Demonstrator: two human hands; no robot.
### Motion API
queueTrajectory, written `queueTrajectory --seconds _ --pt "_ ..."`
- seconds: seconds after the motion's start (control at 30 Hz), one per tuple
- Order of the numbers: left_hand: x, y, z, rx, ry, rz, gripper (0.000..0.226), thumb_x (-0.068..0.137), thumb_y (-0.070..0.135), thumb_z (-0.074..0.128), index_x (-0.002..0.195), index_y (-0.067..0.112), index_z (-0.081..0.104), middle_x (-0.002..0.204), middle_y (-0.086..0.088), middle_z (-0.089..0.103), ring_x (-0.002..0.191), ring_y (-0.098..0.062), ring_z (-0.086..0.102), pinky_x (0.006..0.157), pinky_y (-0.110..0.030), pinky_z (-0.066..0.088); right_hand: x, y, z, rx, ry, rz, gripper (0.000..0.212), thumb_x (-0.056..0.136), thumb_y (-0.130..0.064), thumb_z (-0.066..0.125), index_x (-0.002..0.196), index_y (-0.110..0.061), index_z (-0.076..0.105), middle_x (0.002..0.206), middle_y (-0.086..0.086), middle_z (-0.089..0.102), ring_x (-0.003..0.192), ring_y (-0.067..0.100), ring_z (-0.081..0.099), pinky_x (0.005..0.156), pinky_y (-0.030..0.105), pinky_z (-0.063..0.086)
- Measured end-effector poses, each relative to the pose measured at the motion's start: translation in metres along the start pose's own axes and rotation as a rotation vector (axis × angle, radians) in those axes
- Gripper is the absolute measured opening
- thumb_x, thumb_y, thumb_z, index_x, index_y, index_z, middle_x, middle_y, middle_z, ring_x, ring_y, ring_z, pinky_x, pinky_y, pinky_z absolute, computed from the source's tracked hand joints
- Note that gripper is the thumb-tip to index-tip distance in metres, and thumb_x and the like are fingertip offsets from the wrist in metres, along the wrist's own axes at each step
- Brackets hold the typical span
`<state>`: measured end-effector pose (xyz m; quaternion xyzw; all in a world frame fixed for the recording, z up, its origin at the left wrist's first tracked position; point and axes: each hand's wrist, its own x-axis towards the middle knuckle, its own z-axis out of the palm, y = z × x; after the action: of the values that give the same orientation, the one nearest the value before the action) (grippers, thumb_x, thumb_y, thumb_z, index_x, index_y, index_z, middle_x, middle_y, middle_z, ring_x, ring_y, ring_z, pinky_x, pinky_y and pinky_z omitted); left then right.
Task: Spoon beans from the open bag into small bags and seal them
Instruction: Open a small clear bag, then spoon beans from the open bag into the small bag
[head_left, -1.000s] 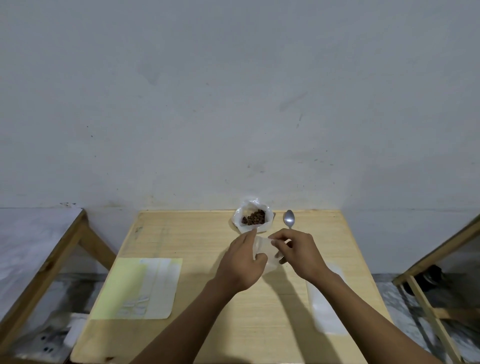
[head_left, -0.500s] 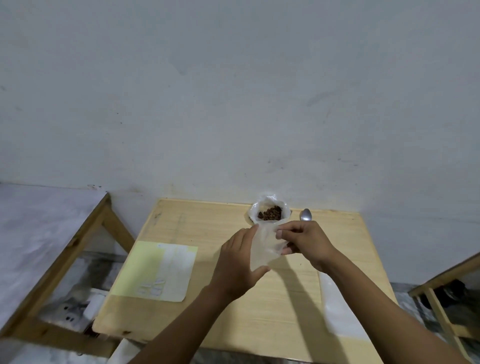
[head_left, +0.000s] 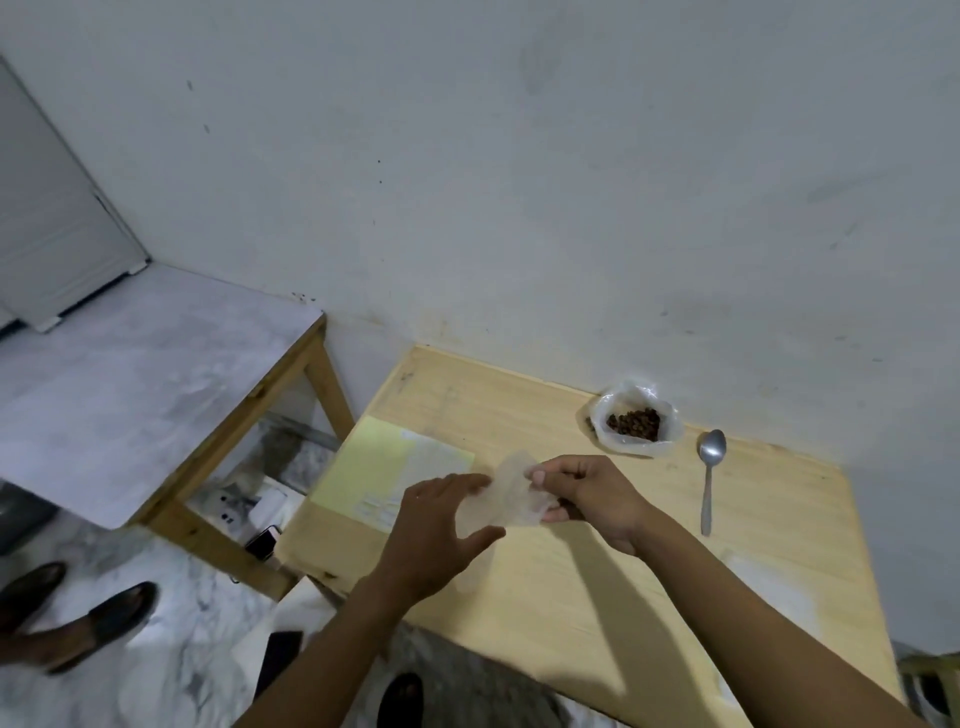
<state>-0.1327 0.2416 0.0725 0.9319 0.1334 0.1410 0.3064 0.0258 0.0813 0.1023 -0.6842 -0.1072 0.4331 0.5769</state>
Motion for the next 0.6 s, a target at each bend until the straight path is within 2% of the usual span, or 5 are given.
queueTrajectory --seconds 0.13,0.23,0.37,0.47,0.6 --pt "-0.008 -0.024 -0.015 -0.023 0.020 -0.040 0.070 0.073 0.076 0.055 0.125 0.028 0.058 0.116 0.018 0.061 0.107 -0.008 0.058 0.094 -0.027 0.038 0.014 -0.007 0.030 -0.044 -0.029 0.007 0.011 0.092 -0.010 0.065 0.093 -0.002 0.072 0.080 0.004 0.067 0.058 0.011 0.061 0.064 0.025 0.059" --pt "-0.003 -0.041 -0.027 -0.044 0.013 -0.040 0.077 0.073 0.081 0.051 0.125 0.025 0.060 0.115 0.016 0.061 0.105 -0.010 0.060 0.094 -0.031 0.045 0.021 -0.015 0.047 -0.046 -0.009 0.008 0.020 0.092 -0.015 0.067 0.098 0.004 0.071 0.081 0.004 0.068 0.058 0.010 0.061 0.064 0.024 0.056" --pt "0.019 -0.049 -0.045 -0.057 -0.062 -0.036 0.065 0.075 0.052 0.077 0.126 0.017 0.060 0.118 0.004 0.065 0.104 -0.010 0.059 0.091 -0.023 0.040 0.023 -0.026 0.060 0.039 0.056 0.000 0.033 0.094 -0.030 0.063 0.100 0.002 0.070 0.088 0.005 0.069 0.061 0.009 0.063 0.066 0.025 0.053" --pt "0.043 -0.055 -0.048 -0.048 -0.119 0.020 0.062 0.073 0.043 0.082 0.123 0.013 0.062 0.115 0.001 0.069 0.103 -0.014 0.063 0.088 -0.021 0.041 0.026 -0.025 0.048 0.151 0.222 -0.013 0.036 0.098 -0.033 0.056 0.105 0.001 0.068 0.082 0.007 0.068 0.068 0.019 0.066 0.065 0.028 0.051" --pt "0.073 -0.055 -0.037 -0.065 -0.175 0.080 0.065 0.073 0.042 0.083 0.125 0.011 0.061 0.116 0.001 0.069 0.104 -0.014 0.064 0.089 -0.023 0.046 0.027 0.002 0.000 0.158 0.606 0.023 0.020 0.095 -0.015 0.059 0.100 0.003 0.067 0.082 0.013 0.064 0.069 0.023 0.063 0.065 0.030 0.049"
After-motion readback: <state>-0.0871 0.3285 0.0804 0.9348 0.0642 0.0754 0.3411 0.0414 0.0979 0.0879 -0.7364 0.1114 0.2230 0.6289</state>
